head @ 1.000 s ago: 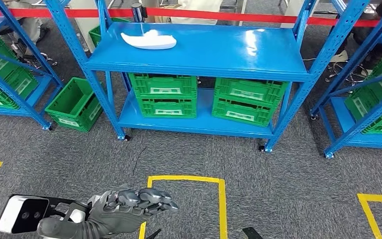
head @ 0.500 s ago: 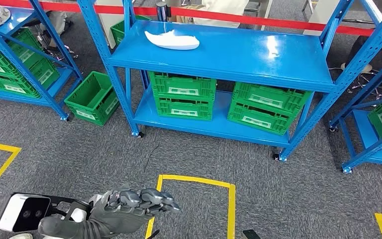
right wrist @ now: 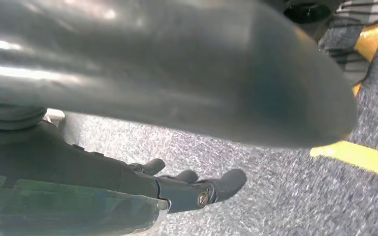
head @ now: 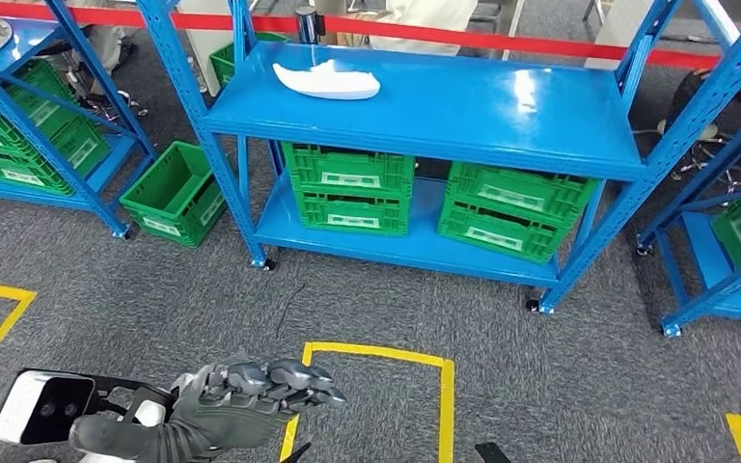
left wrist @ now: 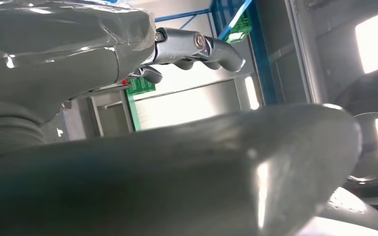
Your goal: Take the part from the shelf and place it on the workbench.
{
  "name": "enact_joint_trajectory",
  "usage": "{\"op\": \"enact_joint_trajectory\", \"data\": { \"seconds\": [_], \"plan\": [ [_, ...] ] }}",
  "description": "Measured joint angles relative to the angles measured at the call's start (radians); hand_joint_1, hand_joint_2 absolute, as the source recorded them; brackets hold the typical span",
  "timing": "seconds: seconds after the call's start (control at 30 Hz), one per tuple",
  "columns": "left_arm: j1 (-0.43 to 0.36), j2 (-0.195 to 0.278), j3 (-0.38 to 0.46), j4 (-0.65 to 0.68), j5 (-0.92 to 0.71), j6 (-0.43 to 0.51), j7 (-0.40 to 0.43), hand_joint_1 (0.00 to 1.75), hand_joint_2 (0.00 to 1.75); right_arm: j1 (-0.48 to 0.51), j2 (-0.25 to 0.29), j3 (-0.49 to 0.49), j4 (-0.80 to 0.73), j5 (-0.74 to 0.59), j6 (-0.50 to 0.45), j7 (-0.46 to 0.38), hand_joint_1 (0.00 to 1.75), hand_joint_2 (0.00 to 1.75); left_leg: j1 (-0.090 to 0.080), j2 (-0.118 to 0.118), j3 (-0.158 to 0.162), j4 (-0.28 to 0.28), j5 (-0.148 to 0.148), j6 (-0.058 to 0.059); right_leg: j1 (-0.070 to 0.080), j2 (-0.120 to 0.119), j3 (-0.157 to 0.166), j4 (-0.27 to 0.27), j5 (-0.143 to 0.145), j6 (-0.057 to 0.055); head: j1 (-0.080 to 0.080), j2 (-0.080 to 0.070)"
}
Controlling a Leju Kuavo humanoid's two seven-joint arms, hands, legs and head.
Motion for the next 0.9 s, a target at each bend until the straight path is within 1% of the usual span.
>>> {"op": "enact_joint_trajectory", "data": {
  "seconds": [0.03,0.07,0.1,0.13,0.17,0.2,0.23,0.27,0.3,0.33,0.37,0.4,0.43,0.47,0.5,0.53,0.57,0.6,0.63,0.67,0.7,0.73,0.77,0.8,0.83,0.87,0.9],
  "plan": [
    [-0.001,0.0,0.0,-0.001,0.001,0.0,0.0,0.0,0.0,0.0,0.0,0.0,0.0,0.0,0.0,-0.001,0.0,0.0,-0.002,-0.003,0.007,-0.009,-0.001,0.006,-0.002,-0.001,0.006,0.001,0.005,0.01,-0.001,0.0],
    [0.0,0.0,0.0,-0.001,0.001,0.0,0.0,0.0,0.0,0.0,0.001,0.0,0.0,0.0,0.0,-0.001,0.0,0.0,0.0,-0.006,0.022,-0.02,0.0,0.012,-0.002,-0.002,0.009,0.008,0.006,0.016,-0.001,0.0],
    [-0.001,-0.001,0.0,-0.002,0.001,0.0,0.001,0.0,0.0,0.0,0.002,0.0,0.0,-0.001,0.0,-0.002,0.0,0.0,0.002,-0.008,0.038,-0.03,0.002,0.018,-0.002,-0.001,0.004,0.026,0.001,0.019,0.001,0.0],
    [-0.002,-0.002,-0.001,-0.002,0.001,0.0,0.001,0.0,0.0,-0.002,0.001,0.0,0.0,-0.001,0.0,-0.002,0.0,0.0,0.005,-0.01,0.053,-0.036,0.002,0.022,-0.003,0.0,-0.014,0.06,-0.013,0.016,0.003,0.0],
    [-0.003,-0.003,-0.001,-0.002,0.001,0.0,0.001,0.0,0.0,-0.003,0.0,0.0,0.0,-0.001,0.0,-0.002,0.0,0.0,0.006,-0.011,0.063,-0.04,0.001,0.025,-0.003,0.002,-0.047,0.116,-0.033,0.012,0.004,0.0],
    [-0.004,-0.004,-0.002,-0.002,0.001,0.0,0.001,0.0,0.0,-0.003,-0.001,0.0,0.0,-0.001,0.0,-0.002,0.0,0.0,0.006,-0.012,0.066,-0.041,-0.002,0.026,-0.004,0.004,-0.091,0.183,-0.053,0.009,0.006,0.0],
    [-0.003,-0.004,-0.003,-0.002,0.001,0.0,0.001,0.0,0.0,-0.001,-0.003,0.0,0.0,-0.002,0.0,-0.002,0.0,0.0,0.006,-0.015,0.069,-0.041,-0.007,0.025,-0.005,0.004,-0.137,0.246,-0.072,0.011,0.007,0.0],
    [-0.003,-0.004,-0.004,-0.002,0.001,0.0,0.001,0.0,0.0,0.002,-0.005,0.0,0.0,-0.002,0.0,-0.002,0.0,0.0,0.007,-0.019,0.074,-0.041,-0.014,0.023,-0.006,0.004,-0.172,0.282,-0.084,0.017,0.006,0.0],
    [-0.002,-0.004,-0.005,-0.002,0.001,0.0,0.001,0.0,0.0,0.005,-0.006,0.0,0.0,-0.003,0.0,-0.002,0.0,0.0,0.008,-0.023,0.083,-0.04,-0.021,0.02,-0.009,0.004,-0.19,0.282,-0.086,0.026,0.007,0.0],
    [-0.002,-0.004,-0.006,-0.002,0.001,0.0,0.001,0.0,0.0,0.008,-0.007,0.0,0.0,-0.004,0.0,-0.002,0.0,0.0,0.01,-0.025,0.095,-0.04,-0.031,0.015,-0.013,0.004,-0.188,0.244,-0.073,0.039,0.007,0.0],
    [-0.002,-0.004,-0.008,-0.002,0.001,0.0,0.002,0.0,0.0,0.01,-0.008,0.0,0.0,-0.004,0.0,-0.002,0.0,0.0,0.012,-0.027,0.108,-0.04,-0.043,0.009,-0.017,0.003,-0.17,0.177,-0.042,0.054,0.007,0.0],
    [-0.001,-0.004,-0.009,-0.001,0.001,0.0,0.002,0.0,0.0,0.012,-0.008,0.0,0.0,-0.005,0.0,-0.002,0.0,0.0,0.012,-0.027,0.119,-0.039,-0.055,0.003,-0.022,0.001,-0.148,0.107,0.005,0.069,0.008,0.0],
    [-0.001,-0.004,-0.01,-0.001,0.001,0.001,0.002,0.0,0.0,0.012,-0.008,0.0,0.001,-0.006,0.0,-0.002,0.0,0.0,0.011,-0.027,0.13,-0.038,-0.069,-0.004,-0.024,-0.001,-0.131,0.05,0.044,0.073,0.008,0.0],
    [-0.001,-0.003,-0.011,-0.001,0.001,0.002,0.002,0.0,0.0,0.014,-0.008,0.0,0.001,-0.006,0.0,-0.002,0.0,0.0,0.009,-0.027,0.135,-0.037,-0.082,-0.01,-0.024,-0.003,-0.117,0.017,0.074,0.065,0.008,0.0],
    [-0.002,-0.003,-0.012,0.0,0.001,0.003,0.002,0.0,0.0,0.014,-0.007,0.001,0.001,-0.007,0.0,-0.001,0.0,0.0,0.008,-0.027,0.142,-0.033,-0.09,-0.017,-0.022,-0.004,-0.109,0.006,0.087,0.048,0.007,0.0],
    [-0.003,-0.003,-0.012,0.0,0.001,0.004,0.002,0.0,0.0,0.014,-0.006,0.001,0.001,-0.008,0.0,-0.002,0.0,0.0,0.009,-0.027,0.144,-0.019,-0.092,-0.021,-0.02,-0.002,-0.101,0.005,0.08,0.026,0.005,0.0],
    [-0.003,-0.002,-0.012,-0.001,0.001,0.004,0.003,0.0,0.0,0.014,-0.006,0.001,0.001,-0.008,0.0,-0.002,0.0,0.0,0.011,-0.025,0.133,0.009,-0.083,-0.026,-0.019,0.002,-0.09,0.006,0.073,0.008,0.003,0.0],
    [-0.004,-0.002,-0.013,-0.001,0.001,0.004,0.003,0.0,0.0,0.013,-0.005,0.001,0.001,-0.009,0.0,-0.002,0.0,0.0,0.014,-0.023,0.112,0.059,-0.065,-0.029,-0.019,0.005,-0.078,0.006,0.063,-0.003,0.003,0.0],
    [-0.004,-0.002,-0.013,-0.001,0.001,0.004,0.002,0.0,0.0,0.012,-0.005,0.001,0.001,-0.009,0.0,-0.002,0.0,0.0,0.017,-0.021,0.073,0.122,-0.05,-0.033,-0.018,0.006,-0.065,0.006,0.052,-0.012,0.002,0.0],
    [-0.004,-0.002,-0.013,-0.001,0.001,0.004,0.002,0.0,0.0,0.012,-0.005,0.001,0.001,-0.009,0.0,-0.002,0.0,0.0,0.019,-0.017,0.025,0.19,-0.048,-0.038,-0.017,0.007,-0.051,0.005,0.04,-0.019,0.001,0.0],
    [-0.003,-0.002,-0.013,-0.001,0.001,0.004,0.002,0.0,0.0,0.012,-0.006,0.001,0.001,-0.009,0.0,-0.002,0.0,0.0,0.021,-0.015,-0.024,0.249,-0.066,-0.044,-0.016,0.008,-0.037,0.005,0.027,-0.022,0.0,0.0],
    [-0.002,-0.001,-0.013,-0.001,0.001,0.004,0.002,0.0,0.0,0.012,-0.006,0.001,0.001,-0.009,0.0,-0.002,0.0,0.0,0.021,-0.013,-0.07,0.287,-0.103,-0.048,-0.015,0.009,-0.022,0.005,0.013,-0.025,-0.001,0.0],
    [-0.001,-0.001,-0.014,-0.001,0.001,0.005,0.002,0.0,0.0,0.013,-0.006,0.001,0.001,-0.009,0.0,-0.002,0.0,0.0,0.022,-0.012,-0.106,0.302,-0.143,-0.051,-0.013,0.011,-0.006,0.005,-0.001,-0.025,-0.001,0.0],
    [-0.001,-0.001,-0.014,-0.001,0.001,0.005,0.002,0.0,0.0,0.014,-0.006,0.001,0.001,-0.009,0.0,-0.002,0.0,0.0,0.022,-0.011,-0.13,0.292,-0.173,-0.05,-0.011,0.013,0.011,0.005,-0.015,-0.025,-0.001,0.0],
    [-0.001,-0.001,-0.014,-0.001,0.001,0.005,0.002,0.0,0.0,0.015,-0.006,0.001,0.001,-0.01,0.0,-0.002,0.0,0.0,0.02,-0.011,-0.142,0.259,-0.18,-0.045,-0.009,0.015,0.031,0.004,-0.03,-0.025,-0.001,0.0],
    [-0.001,0.0,-0.014,-0.001,0.001,0.006,0.002,0.0,0.0,0.015,-0.005,0.001,0.001,-0.01,0.0,-0.002,0.0,0.0,0.017,-0.01,-0.145,0.208,-0.153,-0.035,-0.006,0.016,0.049,0.003,-0.045,-0.025,-0.001,0.0],
    [-0.001,0.0,-0.014,-0.001,0.001,0.006,0.002,0.0,0.0,0.015,-0.002,0.001,0.001,-0.01,0.001,-0.002,0.0,0.0,0.01,-0.011,-0.143,0.141,-0.084,-0.017,-0.005,0.016,0.067,0.002,-0.061,-0.024,0.0,0.0]
  ]
}}
